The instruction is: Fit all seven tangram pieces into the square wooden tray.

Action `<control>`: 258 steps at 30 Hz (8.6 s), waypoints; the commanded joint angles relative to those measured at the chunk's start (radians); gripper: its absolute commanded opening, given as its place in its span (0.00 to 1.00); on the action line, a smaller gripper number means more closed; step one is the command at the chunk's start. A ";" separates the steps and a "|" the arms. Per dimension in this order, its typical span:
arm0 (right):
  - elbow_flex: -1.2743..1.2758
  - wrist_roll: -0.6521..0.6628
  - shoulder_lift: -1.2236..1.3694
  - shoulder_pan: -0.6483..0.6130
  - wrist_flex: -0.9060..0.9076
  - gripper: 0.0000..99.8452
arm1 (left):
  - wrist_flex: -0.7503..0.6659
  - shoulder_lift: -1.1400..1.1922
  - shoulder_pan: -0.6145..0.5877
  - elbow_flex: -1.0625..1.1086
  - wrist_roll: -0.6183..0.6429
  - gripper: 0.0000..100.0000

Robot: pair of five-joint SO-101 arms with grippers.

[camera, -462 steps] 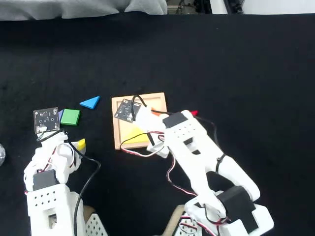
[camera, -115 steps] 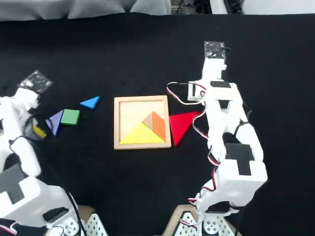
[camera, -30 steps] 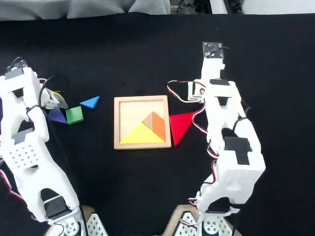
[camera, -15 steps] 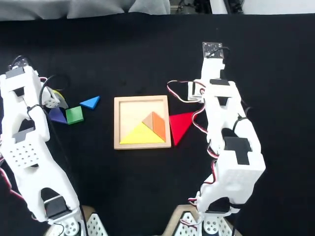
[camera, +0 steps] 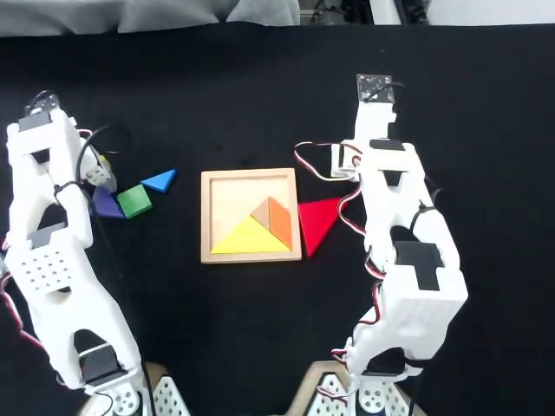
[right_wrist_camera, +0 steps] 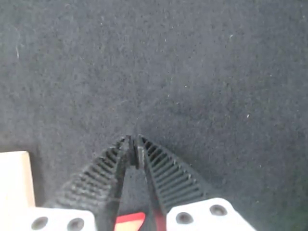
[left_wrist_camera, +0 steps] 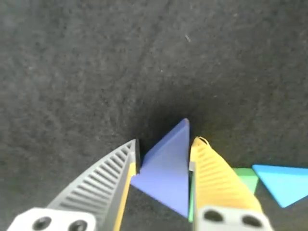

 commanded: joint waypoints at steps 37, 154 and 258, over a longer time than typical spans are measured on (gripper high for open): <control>-0.054 0.008 -0.005 0.006 0.006 0.01 | 0.006 -0.040 -0.090 0.090 0.152 0.34; -0.056 0.008 -0.007 0.006 0.006 0.01 | 0.089 -0.061 -0.010 0.051 -0.060 0.25; -0.082 -0.244 -0.010 0.259 -0.043 0.01 | -0.167 -0.026 0.886 -0.179 -1.522 0.23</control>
